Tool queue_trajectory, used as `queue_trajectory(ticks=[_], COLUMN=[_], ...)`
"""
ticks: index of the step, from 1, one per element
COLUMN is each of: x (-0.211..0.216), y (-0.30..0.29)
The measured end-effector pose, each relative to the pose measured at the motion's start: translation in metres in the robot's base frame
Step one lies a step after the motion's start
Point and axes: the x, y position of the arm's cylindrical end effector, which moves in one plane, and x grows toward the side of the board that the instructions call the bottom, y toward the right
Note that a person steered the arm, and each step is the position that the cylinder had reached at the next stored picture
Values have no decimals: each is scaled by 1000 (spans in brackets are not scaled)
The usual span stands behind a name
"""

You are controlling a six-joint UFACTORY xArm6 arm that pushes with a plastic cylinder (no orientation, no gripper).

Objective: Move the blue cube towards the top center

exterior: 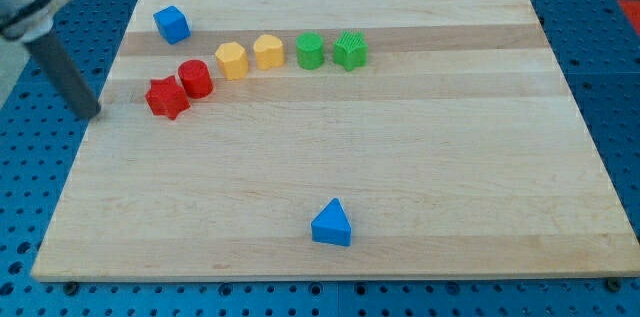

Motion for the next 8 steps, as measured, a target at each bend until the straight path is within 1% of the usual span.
queue_trajectory(ticks=[1,2,4,5,8], x=[-105,-165,-156,-149,-147], y=[36,76,70,94,249])
